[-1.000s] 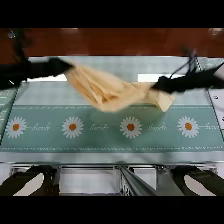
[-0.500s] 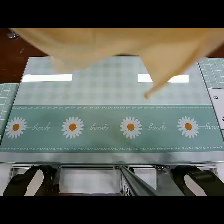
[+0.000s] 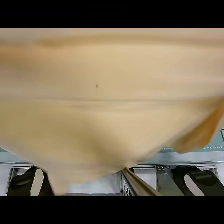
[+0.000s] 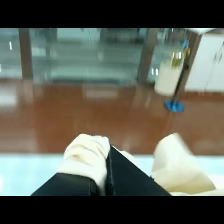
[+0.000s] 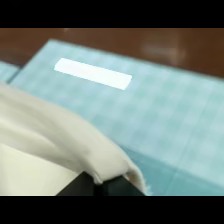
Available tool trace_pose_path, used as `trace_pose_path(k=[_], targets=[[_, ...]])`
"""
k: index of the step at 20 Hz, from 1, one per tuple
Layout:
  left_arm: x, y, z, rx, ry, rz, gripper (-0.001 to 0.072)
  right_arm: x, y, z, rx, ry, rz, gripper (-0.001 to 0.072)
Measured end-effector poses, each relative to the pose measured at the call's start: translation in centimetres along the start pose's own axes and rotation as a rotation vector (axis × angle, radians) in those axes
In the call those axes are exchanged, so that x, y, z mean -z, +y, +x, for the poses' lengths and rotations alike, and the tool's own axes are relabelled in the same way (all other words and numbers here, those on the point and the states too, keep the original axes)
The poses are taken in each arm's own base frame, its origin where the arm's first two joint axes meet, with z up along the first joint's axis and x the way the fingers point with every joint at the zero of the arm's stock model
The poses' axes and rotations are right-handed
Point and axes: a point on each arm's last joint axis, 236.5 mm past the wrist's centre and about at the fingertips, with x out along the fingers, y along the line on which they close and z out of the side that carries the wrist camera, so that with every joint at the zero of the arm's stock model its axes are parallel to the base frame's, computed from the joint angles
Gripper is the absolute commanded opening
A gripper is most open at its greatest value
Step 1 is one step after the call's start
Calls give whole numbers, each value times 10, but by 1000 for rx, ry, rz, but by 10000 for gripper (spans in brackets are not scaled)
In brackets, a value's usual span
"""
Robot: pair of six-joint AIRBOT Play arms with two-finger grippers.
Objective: Fold the shirts.
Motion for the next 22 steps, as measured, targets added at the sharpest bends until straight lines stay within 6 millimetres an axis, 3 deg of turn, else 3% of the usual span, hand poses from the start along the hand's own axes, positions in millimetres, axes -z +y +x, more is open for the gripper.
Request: trace_pose_path(k=[3,6,9,11,15,16,17,20,22], targets=[[103,26,61,30,264,-180,31,48,-37,67,3,177,130,18],[201,37,117,95,443,-375,31,89,-94,139,90,286,254,18],[262,32,164,135,533,-471,31,107,-150,198,182,342,344,18],[283,24,198,146,546,-489,31,105,-182,234,205,351,398,19],[311,12,266,140,589,-487,48,88,-223,300,166,344,491,35],[317,9,281,145,609,-489,238,85,-231,314,156,343,513,306],[322,4,292,155,631,-490,711,81,-240,329,145,335,540,635],[329,-8,310,211,727,-488,703,74,-268,350,129,320,623,623],[327,2,303,234,811,-450,702,79,-295,338,154,341,663,624]])
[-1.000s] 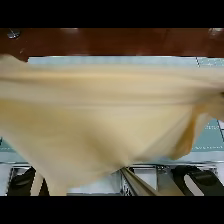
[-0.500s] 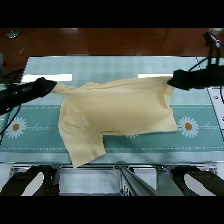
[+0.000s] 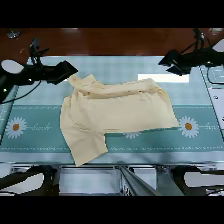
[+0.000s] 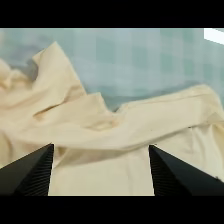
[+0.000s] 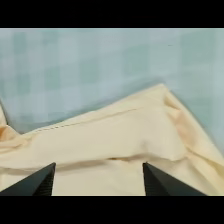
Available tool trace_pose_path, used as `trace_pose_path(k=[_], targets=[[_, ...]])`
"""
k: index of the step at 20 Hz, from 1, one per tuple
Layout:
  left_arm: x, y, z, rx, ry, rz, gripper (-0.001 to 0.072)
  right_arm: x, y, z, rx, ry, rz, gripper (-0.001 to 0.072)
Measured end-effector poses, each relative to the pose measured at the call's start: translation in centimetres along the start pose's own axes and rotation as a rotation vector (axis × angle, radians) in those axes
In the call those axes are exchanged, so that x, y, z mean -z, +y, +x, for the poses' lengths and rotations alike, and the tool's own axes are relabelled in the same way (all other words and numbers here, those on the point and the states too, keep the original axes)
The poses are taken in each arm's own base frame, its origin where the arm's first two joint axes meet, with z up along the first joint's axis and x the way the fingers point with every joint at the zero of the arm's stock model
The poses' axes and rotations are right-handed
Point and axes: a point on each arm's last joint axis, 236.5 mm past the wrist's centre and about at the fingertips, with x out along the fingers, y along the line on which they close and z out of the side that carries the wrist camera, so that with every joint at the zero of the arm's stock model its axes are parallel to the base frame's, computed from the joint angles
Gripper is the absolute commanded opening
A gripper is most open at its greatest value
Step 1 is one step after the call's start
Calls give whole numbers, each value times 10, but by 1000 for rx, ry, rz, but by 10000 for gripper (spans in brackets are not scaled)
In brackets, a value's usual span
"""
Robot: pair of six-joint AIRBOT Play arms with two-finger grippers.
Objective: Fold the shirts.
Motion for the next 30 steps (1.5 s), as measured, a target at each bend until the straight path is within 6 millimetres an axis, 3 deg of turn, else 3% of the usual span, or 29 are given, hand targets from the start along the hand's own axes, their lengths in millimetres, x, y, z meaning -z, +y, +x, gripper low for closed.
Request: trace_pose_path(k=[2,5,7,10,12,15,17,18,19,20,22,26,30], targets=[[16,29,-22,-62,112,-5,701,10,-48,-21,96,64,31,624],[64,90,-59,-191,222,-113,702,57,-117,-55,247,147,124,623],[109,115,-72,-217,262,-226,701,100,-131,-62,248,163,180,623],[170,125,-72,-179,286,-356,701,159,-131,-59,220,154,214,623],[201,127,-67,-158,305,-416,701,187,-137,-59,229,143,230,623],[225,135,-54,-154,292,-482,700,211,-151,-61,252,145,266,623],[228,128,-42,-121,274,-513,696,217,-158,-64,259,137,293,623],[231,124,-36,-109,278,-517,655,219,-161,-66,264,131,305,623],[232,121,-30,-101,276,-507,434,220,-164,-67,266,127,314,623],[232,120,-23,-105,270,-486,39,222,-165,-68,268,129,322,623],[232,117,-16,-103,271,-426,32,227,-172,-68,284,143,339,623],[206,97,-11,-43,237,-360,32,252,-181,-55,282,250,404,623],[192,83,-13,-5,233,-315,32,247,-172,-32,187,254,472,623]])
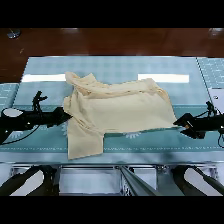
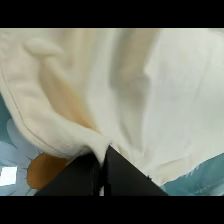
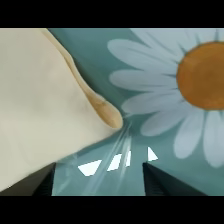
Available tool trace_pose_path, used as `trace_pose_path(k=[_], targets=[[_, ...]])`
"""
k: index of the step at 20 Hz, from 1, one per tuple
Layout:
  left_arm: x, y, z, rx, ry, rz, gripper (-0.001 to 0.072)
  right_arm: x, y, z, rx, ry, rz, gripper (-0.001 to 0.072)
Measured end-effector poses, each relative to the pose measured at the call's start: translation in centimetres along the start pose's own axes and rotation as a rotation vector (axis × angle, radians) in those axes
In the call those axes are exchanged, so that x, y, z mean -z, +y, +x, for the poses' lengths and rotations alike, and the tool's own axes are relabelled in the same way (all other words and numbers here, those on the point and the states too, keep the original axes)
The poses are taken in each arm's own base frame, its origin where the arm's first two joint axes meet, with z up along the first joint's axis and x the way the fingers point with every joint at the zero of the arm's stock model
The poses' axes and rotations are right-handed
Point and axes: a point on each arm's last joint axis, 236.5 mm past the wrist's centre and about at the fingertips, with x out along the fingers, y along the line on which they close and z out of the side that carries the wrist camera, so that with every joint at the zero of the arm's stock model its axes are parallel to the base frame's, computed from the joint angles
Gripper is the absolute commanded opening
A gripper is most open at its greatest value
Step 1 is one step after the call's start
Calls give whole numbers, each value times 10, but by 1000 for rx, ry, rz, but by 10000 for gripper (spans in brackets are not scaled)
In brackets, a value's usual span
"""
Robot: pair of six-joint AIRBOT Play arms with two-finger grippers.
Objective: Fold the shirts.
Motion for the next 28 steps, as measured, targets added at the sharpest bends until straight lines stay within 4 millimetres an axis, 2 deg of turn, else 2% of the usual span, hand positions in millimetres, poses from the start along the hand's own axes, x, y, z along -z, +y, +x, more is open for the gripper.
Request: trace_pose_path(k=[4,6,7,8,9,12,14,16,17,18,19,21,22,24,26,28], targets=[[-2,-6,-1,12,1,19,32,-13,27,16,-115,-13,18,622],[-3,-8,-2,14,1,21,33,-12,41,27,-144,6,13,566],[-3,-8,-2,15,1,22,32,-13,47,32,-145,10,4,364],[-2,-9,-2,17,4,22,33,-16,50,37,-133,7,-10,92],[-2,-9,-2,18,6,23,33,-19,52,41,-117,4,-31,19],[-4,-13,-4,25,7,31,32,-30,76,38,-131,-9,-83,18],[-19,-26,-14,47,-24,57,32,-43,99,20,-152,-34,-146,17],[-54,-63,-39,114,-114,107,32,-60,134,-15,-187,-90,-243,17],[-74,-89,-59,158,-172,148,32,-72,158,-44,-213,-152,-303,17],[-94,-119,-83,199,-240,204,32,-79,182,-76,-240,-217,-363,17],[-111,-156,-116,246,-320,281,32,-84,208,-115,-266,-300,-432,17],[-127,-226,-187,303,-472,458,31,-75,254,-202,-314,-491,-568,17],[-126,-257,-225,304,-556,547,31,-61,269,-241,-327,-582,-628,17],[-109,-299,-291,242,-694,696,31,-20,287,-316,-335,-769,-732,17],[-82,-322,-350,137,-838,807,31,31,288,-376,-332,-943,-800,17],[-50,-329,-397,20,-963,878,31,76,280,-415,-323,-1077,-835,17]])
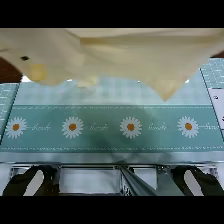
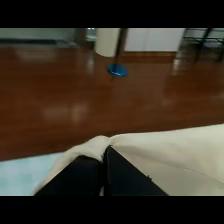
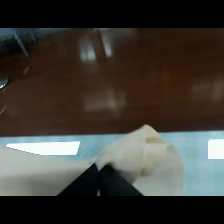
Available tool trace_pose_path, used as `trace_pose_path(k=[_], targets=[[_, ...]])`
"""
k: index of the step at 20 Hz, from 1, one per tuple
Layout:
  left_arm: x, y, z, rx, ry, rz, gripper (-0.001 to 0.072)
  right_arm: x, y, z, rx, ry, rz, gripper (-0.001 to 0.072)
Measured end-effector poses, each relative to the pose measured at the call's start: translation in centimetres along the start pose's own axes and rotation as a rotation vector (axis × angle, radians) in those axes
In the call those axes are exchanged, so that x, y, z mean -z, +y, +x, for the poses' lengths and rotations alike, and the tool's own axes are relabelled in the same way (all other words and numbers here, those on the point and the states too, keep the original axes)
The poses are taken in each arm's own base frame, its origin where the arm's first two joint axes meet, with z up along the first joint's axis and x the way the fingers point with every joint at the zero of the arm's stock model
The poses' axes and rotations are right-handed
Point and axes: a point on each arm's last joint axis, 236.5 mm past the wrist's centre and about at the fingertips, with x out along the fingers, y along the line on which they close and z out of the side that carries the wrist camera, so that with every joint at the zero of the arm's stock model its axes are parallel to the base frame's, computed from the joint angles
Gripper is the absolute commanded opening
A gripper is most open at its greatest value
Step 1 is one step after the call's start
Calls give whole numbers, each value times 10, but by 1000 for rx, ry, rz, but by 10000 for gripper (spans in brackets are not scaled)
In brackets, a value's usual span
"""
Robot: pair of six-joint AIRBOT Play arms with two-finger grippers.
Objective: Fold the shirts.
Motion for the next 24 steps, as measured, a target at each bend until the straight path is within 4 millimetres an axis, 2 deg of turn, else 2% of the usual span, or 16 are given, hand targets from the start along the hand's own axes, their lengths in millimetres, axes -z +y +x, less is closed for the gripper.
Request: trace_pose_path(k=[3,6,8,11,13,17,19,24], targets=[[-20,-15,-68,-132,-84,128,31,-10,22,-68,58,-128,-68,17],[-22,-22,-113,-221,-123,186,31,1,29,-103,103,-149,-92,17],[-16,-21,-123,-238,-116,192,31,14,27,-111,124,-116,-89,17],[26,2,-99,-254,15,133,31,41,17,-99,136,-23,-61,17],[75,24,-66,-248,162,60,31,68,4,-76,129,73,-22,17],[168,55,12,-175,361,-121,31,128,-27,-3,72,286,73,17],[205,72,49,-159,424,-202,31,152,-45,40,42,369,126,17],[273,114,136,-168,521,-333,32,209,-84,159,-5,537,228,17]])
